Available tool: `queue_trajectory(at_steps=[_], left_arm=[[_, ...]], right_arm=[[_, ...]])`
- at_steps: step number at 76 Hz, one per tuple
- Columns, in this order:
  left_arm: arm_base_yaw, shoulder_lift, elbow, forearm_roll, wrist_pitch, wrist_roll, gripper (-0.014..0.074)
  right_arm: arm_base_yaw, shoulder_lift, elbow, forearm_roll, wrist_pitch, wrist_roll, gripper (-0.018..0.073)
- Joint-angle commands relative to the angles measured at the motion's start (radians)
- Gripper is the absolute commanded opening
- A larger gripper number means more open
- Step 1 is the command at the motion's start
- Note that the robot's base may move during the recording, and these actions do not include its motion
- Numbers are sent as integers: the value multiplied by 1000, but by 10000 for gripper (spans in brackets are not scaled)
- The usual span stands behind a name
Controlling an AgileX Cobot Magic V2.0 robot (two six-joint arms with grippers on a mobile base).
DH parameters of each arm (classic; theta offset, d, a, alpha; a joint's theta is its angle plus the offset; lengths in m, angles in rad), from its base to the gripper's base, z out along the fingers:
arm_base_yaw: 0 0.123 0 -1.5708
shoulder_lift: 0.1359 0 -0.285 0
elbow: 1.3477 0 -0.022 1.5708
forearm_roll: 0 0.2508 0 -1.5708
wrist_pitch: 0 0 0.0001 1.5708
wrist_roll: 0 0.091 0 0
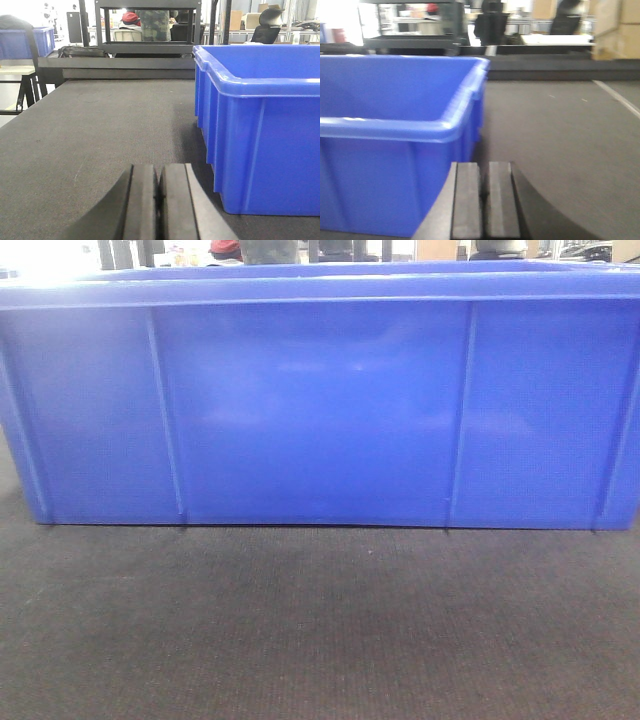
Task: Move blue bin to conveyor side
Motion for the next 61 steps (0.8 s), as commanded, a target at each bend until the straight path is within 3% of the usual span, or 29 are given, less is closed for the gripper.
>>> queue_trajectory(at_steps=[1,20,25,61], left_arm=[[-4,-5,-3,-6,-27,1,-17],[-4,-5,-3,-6,-27,1,-17],[-4,-5,-3,-6,-27,1,-17],[-4,-5,-3,-6,-27,1,-17]], right_arm=[[-44,-5,50,16,-81,-21,-88],[-65,-52,189,16,-224,-23,-88],[-67,-63,189,16,-159,-29,-88],[-67,-63,189,16,-163,-35,-88]])
